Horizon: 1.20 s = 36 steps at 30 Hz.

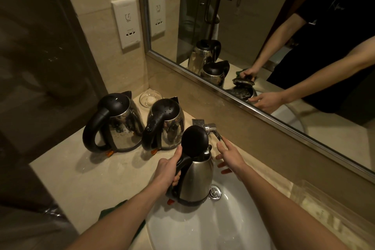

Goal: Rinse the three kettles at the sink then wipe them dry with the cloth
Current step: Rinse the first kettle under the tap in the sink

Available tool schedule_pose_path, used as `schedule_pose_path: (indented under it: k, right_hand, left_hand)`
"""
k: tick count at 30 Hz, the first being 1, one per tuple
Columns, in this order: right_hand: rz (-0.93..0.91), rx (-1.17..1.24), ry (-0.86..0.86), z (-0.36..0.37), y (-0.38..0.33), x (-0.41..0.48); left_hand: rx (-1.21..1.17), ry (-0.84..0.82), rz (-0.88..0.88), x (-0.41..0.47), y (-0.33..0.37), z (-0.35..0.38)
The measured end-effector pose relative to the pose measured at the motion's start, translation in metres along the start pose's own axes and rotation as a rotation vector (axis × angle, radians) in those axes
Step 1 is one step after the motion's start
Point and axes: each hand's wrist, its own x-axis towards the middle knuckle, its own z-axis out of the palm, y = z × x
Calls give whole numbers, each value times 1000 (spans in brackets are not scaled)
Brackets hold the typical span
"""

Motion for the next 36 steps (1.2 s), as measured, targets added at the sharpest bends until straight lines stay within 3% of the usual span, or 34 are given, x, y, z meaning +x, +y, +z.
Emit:
schedule_pose_path:
  k: [36]
  right_hand:
    - [12, 6, 3, -1, 0, 1]
  left_hand:
    - [-17, -6, -3, -2, 4, 1]
